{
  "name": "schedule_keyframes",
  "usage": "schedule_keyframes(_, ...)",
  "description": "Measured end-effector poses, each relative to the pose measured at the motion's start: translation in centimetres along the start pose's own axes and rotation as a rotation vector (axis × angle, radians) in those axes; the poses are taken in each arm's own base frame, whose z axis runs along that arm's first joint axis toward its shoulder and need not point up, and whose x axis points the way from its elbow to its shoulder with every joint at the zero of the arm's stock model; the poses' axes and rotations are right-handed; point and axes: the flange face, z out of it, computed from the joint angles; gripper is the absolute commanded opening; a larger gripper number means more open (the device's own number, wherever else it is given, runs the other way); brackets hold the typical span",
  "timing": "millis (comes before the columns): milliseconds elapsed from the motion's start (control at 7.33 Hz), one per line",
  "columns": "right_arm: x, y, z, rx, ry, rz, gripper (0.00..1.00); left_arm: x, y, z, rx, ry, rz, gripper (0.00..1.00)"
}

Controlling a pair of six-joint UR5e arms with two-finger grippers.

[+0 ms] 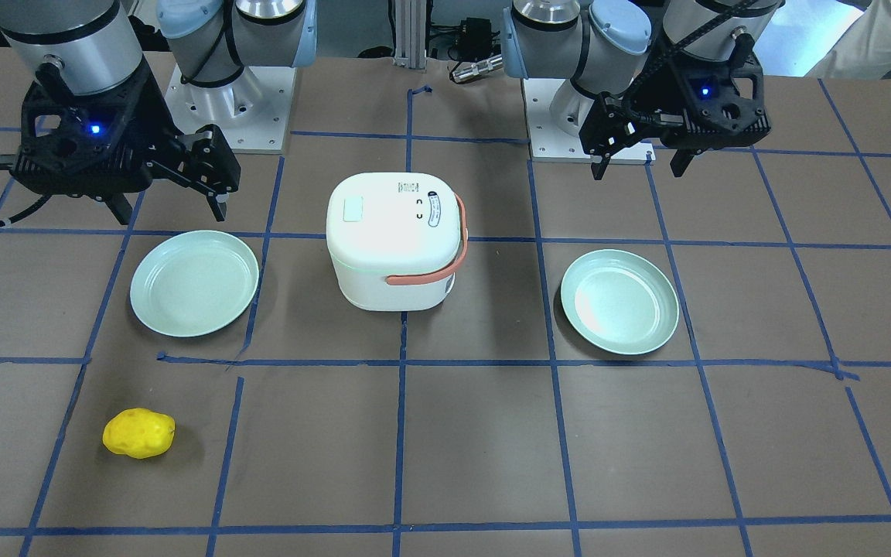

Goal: Press rice cooker button

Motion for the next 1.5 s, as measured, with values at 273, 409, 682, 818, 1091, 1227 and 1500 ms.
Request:
schedule_keyframes(273,-0.01,0.04,0.01,-0.002,0.0,0.0,1.0,0.0,0.0,0.0,0.0,0.0,-0.001,1.0)
schedule_keyframes(409,0.01,0.08,0.03,-0.005,0.001,0.0,1.0,0.0,0.0,0.0,0.0,0.0,0.0,1.0)
schedule_keyframes(682,0.03,0.12,0.04,-0.008,0.002,0.001,1.0,0.0,0.0,0.0,0.0,0.0,0.0,1.0)
schedule_keyframes(818,0.03,0.14,0.05,-0.009,0.003,0.001,1.0,0.0,0.0,0.0,0.0,0.0,0.0,1.0)
schedule_keyframes(1091,-0.03,0.16,0.05,-0.009,0.005,0.0,1.0,0.0,0.0,0.0,0.0,0.0,0.0,1.0)
schedule_keyframes(1227,-0.04,0.17,0.05,-0.01,0.005,0.0,1.0,0.0,0.0,0.0,0.0,0.0,0.0,1.0)
schedule_keyframes(1500,-0.05,0.19,0.13,-0.011,0.004,0.0,0.72,0.0,0.0,0.0,0.0,0.0,-0.001,1.0)
